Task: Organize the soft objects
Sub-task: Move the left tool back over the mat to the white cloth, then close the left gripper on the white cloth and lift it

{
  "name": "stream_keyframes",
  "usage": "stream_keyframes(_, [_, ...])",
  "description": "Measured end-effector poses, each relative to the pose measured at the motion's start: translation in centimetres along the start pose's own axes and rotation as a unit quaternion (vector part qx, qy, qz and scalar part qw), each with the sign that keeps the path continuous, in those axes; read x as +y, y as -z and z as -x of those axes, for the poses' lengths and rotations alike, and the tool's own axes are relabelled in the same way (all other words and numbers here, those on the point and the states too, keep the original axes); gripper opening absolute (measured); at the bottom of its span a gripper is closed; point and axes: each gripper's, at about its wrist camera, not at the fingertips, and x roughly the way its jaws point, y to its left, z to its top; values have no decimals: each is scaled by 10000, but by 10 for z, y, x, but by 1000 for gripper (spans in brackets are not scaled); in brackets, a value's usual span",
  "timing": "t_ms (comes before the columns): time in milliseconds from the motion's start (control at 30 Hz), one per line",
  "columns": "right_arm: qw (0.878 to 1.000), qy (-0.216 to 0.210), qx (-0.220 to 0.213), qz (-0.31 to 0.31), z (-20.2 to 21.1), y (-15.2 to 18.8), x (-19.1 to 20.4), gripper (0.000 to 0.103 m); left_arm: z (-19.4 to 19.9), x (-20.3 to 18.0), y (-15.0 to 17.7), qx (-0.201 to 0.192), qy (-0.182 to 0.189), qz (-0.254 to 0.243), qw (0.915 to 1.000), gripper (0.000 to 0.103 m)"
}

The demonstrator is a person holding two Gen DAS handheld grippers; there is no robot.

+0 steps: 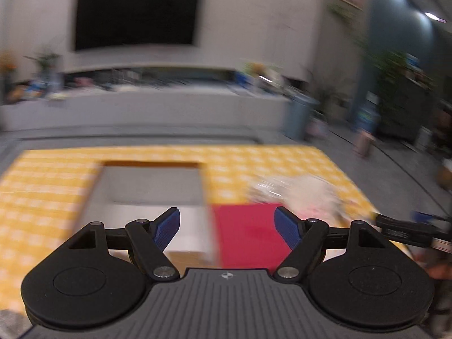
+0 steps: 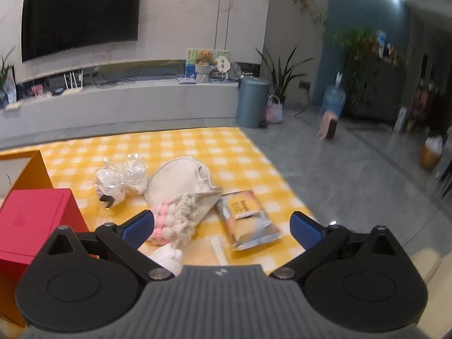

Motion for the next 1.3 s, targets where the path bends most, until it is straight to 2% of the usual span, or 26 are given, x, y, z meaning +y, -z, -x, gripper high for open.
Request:
stream_keyframes(100, [9997,-123,181,-116,-10,6,-5,100,-19,-25,-5,277,514,-107,9982,89])
stream_keyframes(167, [9992,-113,347,-142,-18,12,-6,100,-33,-38,-7,435,679,-142,9966,89])
stream_keyframes(267, [9979,-145,605,-196,-30,19,-13,100,-55,-55,-8,747,781,-443,9932,89])
stream_keyframes(400, [9934,-152,824,-786,-43,25,-36,100,-85,-75,-7,1172,691,-689,9883,89])
stream_keyframes(467, [9920,-112,780,-990,-47,30,-44,100,-102,-85,-9,1521,759,-775,9824,89])
stream_keyframes(533, [9908,-56,871,-1032,-52,31,-47,100,-117,-93,-11,1867,962,-789,9745,89])
stream_keyframes(600, [9902,-153,874,-1077,-53,32,-49,100,-131,-104,-9,2197,1292,-918,9626,89])
stream_keyframes(700, [9902,-169,805,-1132,-50,31,-50,100,-156,-127,2,2785,1686,-1520,9332,89])
stream_keyframes(733, [9901,-113,812,-1143,-50,31,-51,100,-164,-133,6,2879,1661,-1676,9281,89])
stream_keyframes(800, [9891,32,928,-1140,-54,33,-52,100,-176,-141,12,2934,1523,-1843,9256,89])
stream_keyframes(833, [9885,69,988,-1141,-57,34,-52,100,-182,-145,15,2976,1557,-1947,9216,89])
stream_keyframes(933, [9862,184,1098,-1224,-61,36,-56,100,-197,-150,21,3219,1847,-2200,9021,90])
stream_keyframes(1067, [9828,-80,1070,-1501,-60,37,-66,100,-215,-159,32,3608,1958,-2535,8759,94])
stream_keyframes(1133, [9809,-41,1123,-1588,-61,38,-68,100,-221,-163,38,3671,1805,-2699,8716,97])
stream_keyframes(1200, [9794,-6,1213,-1614,-64,38,-69,100,-229,-167,44,3683,1619,-2765,8727,100])
stream_keyframes(1300, [9797,-42,1273,-1549,-67,39,-66,100,-240,-171,52,3833,1579,-2762,8671,100])
